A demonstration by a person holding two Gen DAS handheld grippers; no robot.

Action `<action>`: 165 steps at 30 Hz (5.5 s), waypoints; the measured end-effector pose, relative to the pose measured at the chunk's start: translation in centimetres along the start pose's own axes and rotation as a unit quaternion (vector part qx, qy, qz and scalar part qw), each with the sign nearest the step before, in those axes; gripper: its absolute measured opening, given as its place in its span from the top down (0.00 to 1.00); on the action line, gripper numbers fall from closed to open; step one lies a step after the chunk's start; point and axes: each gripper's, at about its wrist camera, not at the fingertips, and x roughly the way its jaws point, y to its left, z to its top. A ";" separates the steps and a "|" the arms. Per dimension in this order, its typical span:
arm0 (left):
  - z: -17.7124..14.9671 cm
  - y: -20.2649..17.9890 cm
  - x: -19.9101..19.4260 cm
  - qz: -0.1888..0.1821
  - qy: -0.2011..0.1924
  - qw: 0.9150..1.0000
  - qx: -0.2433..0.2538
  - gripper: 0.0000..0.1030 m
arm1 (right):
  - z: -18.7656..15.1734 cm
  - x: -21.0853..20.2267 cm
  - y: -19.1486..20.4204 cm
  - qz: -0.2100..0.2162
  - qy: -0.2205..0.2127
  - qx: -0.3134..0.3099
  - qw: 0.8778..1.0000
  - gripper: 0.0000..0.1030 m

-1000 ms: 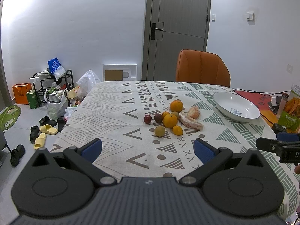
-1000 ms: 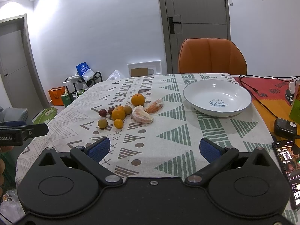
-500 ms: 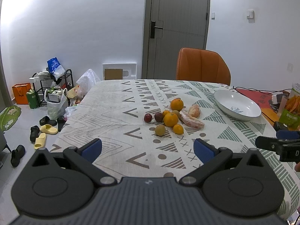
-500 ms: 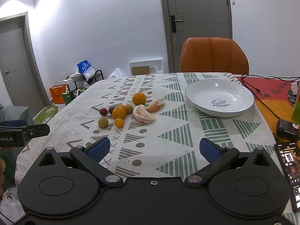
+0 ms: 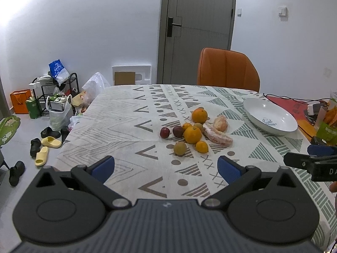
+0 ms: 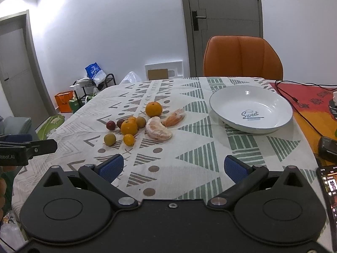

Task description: Organize fruits

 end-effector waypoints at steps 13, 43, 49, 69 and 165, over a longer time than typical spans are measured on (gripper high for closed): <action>1.3 -0.3 3.8 -0.020 0.016 1.000 0.000 0.00 | 1.3 3.6 -0.6 0.008 0.023 -0.007 1.000 0.00; 2.2 0.1 12.1 -0.018 0.059 0.998 -0.020 0.06 | 3.4 11.5 -1.1 0.106 0.058 -0.015 0.993 0.00; 1.9 -0.5 13.3 -0.011 0.067 0.998 -0.002 0.20 | 3.7 13.3 -1.0 0.117 0.067 -0.011 0.991 0.10; 1.8 1.1 14.9 -0.040 0.083 0.996 -0.018 0.77 | 4.5 17.6 0.4 0.102 0.086 -0.040 0.990 0.29; 7.3 -18.7 16.9 -0.122 0.034 0.985 0.121 0.77 | 2.6 7.2 -16.8 -0.071 -0.069 0.043 0.994 0.31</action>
